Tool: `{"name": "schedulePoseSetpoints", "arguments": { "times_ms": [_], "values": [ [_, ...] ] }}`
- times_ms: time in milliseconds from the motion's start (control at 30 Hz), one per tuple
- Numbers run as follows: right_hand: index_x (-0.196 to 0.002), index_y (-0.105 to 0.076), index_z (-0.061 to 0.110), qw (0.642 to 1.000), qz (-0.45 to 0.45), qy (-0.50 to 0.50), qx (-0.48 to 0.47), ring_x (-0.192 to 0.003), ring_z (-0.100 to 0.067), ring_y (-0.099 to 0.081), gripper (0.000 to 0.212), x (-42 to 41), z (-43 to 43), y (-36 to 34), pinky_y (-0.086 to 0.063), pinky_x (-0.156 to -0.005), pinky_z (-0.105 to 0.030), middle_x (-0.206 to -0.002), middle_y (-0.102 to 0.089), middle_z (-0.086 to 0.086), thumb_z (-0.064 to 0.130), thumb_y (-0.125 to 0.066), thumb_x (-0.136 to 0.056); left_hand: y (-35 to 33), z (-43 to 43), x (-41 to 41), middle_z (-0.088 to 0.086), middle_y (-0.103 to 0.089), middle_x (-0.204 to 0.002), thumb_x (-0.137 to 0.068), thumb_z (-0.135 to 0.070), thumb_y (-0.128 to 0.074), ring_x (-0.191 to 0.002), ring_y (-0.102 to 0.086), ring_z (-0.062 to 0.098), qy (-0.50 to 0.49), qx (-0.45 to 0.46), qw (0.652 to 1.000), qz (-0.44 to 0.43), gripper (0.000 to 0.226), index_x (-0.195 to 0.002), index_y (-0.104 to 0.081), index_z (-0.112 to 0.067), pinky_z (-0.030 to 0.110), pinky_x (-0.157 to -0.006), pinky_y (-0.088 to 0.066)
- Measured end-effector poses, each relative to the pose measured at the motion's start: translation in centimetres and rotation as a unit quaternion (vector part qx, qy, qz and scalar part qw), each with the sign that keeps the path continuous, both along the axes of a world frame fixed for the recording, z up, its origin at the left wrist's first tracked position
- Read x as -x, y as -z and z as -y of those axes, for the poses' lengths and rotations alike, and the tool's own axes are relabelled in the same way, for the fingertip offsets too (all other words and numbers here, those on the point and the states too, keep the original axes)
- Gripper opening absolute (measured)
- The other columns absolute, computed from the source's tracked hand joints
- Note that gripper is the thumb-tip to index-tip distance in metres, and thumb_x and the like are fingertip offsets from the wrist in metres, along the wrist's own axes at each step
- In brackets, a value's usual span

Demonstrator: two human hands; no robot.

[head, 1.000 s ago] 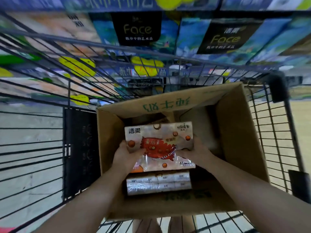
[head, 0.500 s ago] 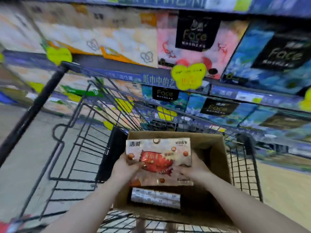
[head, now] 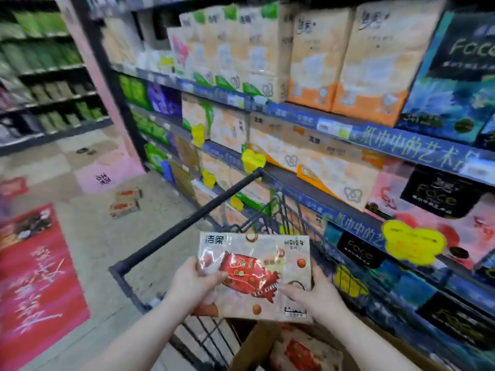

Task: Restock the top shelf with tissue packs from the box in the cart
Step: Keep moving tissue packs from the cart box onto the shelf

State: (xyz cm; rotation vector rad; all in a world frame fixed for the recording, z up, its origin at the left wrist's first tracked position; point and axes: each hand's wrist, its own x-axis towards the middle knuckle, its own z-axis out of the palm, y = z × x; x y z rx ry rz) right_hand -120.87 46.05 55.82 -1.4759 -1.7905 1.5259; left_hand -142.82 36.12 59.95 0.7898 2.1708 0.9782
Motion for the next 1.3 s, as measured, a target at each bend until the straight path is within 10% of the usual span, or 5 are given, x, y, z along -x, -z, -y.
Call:
{"name": "schedulePoseSetpoints", "arguments": {
  "times_ms": [200, 633, 800, 1000, 1300],
  "values": [
    [-0.122, -0.049, 0.031, 0.995, -0.028, -0.078, -0.057, -0.103, -0.014, -0.061, 0.066, 9.4, 1.4, -5.5, -0.049, -0.094, -0.037, -0.109, -0.066, 0.009, 0.037, -0.083, -0.066, -4.2, 5.2, 7.9, 0.0, -0.061, -0.094, -0.07, -0.029, -0.081, -0.088, -0.059, 0.019, -0.093, -0.063, 0.993, -0.039, 0.034, -0.085, -0.051, -0.027, 0.031, -0.079, -0.05],
    [-0.126, -0.047, 0.033, 0.964, -0.065, -0.22, -0.134, -0.086, 0.001, -0.058, 0.065, 38.4, 13.6, -12.1, -0.044, -0.067, -0.017, -0.095, -0.062, 0.023, 0.035, -0.08, -0.07, -8.3, 22.8, 32.4, -0.007, -0.06, -0.09, -0.07, -0.037, -0.08, -0.086, -0.056, 0.016, -0.219, -0.117, 0.962, -0.116, 0.04, -0.099, -0.057, -0.022, 0.027, -0.069, -0.043],
    [-0.124, -0.05, 0.04, 0.956, -0.089, -0.255, -0.113, -0.094, -0.003, -0.065, 0.068, 46.1, 16.7, -13.0, -0.053, -0.086, -0.032, -0.099, -0.069, 0.021, 0.034, -0.083, -0.065, -8.6, 27.1, 39.2, -0.005, -0.063, -0.094, -0.067, -0.038, -0.081, -0.094, -0.061, 0.02, -0.237, -0.129, 0.957, -0.109, 0.034, -0.083, -0.052, -0.03, 0.035, -0.084, -0.05],
    [-0.129, -0.045, 0.046, 0.954, -0.097, -0.264, -0.101, -0.097, -0.01, -0.068, 0.09, 53.0, 15.5, -13.9, -0.054, -0.089, -0.042, -0.105, -0.071, 0.018, 0.052, -0.083, -0.047, -8.5, 26.2, 46.1, -0.002, -0.066, -0.098, -0.062, -0.047, -0.08, -0.092, -0.061, 0.02, -0.241, -0.137, 0.954, -0.112, 0.041, -0.088, -0.056, -0.027, 0.038, -0.085, -0.051],
    [-0.116, -0.05, 0.041, 0.95, -0.096, -0.279, -0.105, -0.092, -0.007, -0.068, 0.057, 65.9, 8.2, -14.9, -0.055, -0.089, -0.038, -0.099, -0.071, 0.015, 0.034, -0.082, -0.069, -9.9, 18.9, 58.8, -0.006, -0.067, -0.099, -0.059, -0.052, -0.078, -0.093, -0.063, 0.018, -0.248, -0.133, 0.95, -0.135, 0.054, -0.101, -0.059, -0.023, 0.038, -0.086, -0.052]
  ]
}}
